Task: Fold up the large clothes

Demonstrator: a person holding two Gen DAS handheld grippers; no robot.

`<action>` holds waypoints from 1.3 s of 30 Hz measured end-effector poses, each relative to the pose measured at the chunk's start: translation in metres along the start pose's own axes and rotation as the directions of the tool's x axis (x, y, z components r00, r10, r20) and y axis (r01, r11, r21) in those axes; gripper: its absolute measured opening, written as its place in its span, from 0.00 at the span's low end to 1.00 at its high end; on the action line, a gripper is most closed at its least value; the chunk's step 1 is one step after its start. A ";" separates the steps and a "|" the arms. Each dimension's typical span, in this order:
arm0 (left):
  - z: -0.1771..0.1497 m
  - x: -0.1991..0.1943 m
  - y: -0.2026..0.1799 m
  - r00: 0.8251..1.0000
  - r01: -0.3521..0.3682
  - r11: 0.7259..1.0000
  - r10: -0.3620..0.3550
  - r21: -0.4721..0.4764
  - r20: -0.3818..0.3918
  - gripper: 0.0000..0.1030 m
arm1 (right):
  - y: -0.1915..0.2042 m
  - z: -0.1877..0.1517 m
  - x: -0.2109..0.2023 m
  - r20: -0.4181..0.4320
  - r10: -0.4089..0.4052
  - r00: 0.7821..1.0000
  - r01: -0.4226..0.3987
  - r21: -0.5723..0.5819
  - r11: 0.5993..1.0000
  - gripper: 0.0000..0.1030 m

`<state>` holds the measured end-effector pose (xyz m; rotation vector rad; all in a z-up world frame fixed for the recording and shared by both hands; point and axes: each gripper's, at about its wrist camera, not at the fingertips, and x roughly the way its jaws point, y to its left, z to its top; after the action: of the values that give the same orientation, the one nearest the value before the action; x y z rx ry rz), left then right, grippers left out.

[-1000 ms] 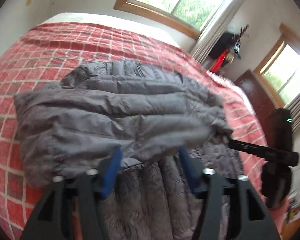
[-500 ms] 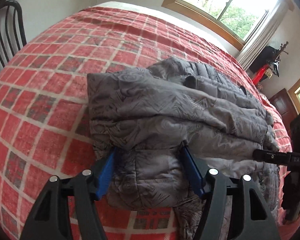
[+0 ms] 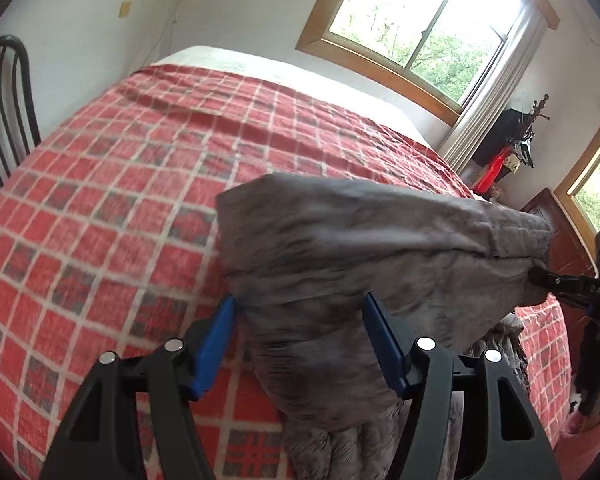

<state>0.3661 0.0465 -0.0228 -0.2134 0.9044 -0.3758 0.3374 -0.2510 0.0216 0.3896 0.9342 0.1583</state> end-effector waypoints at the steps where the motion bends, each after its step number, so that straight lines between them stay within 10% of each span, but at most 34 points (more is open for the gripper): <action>1: 0.004 0.003 -0.006 1.000 0.005 1.000 -0.005 0.005 -0.005 0.63 | -0.012 0.004 -0.009 0.017 -0.026 1.000 0.026 0.017 1.000 0.10; 19: 0.015 0.113 -0.050 0.984 -0.086 0.989 0.103 0.118 -0.145 0.64 | -0.161 -0.019 0.028 -0.093 -0.132 0.987 0.151 0.252 0.956 0.15; 32: 0.032 0.070 -0.102 0.997 -0.060 0.979 0.068 0.194 -0.032 0.64 | -0.114 0.005 -0.016 0.056 -0.192 0.980 0.185 0.111 0.976 0.25; 39: 0.039 0.133 -0.143 0.983 -0.046 0.969 0.087 0.242 -0.160 0.64 | -0.139 0.030 0.041 -0.041 -0.238 0.971 0.241 0.158 0.958 0.19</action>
<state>0.4389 -0.1367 -0.0473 0.0712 1.0225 -0.4408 0.3813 -0.3743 -0.0477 0.4218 1.0108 -0.1365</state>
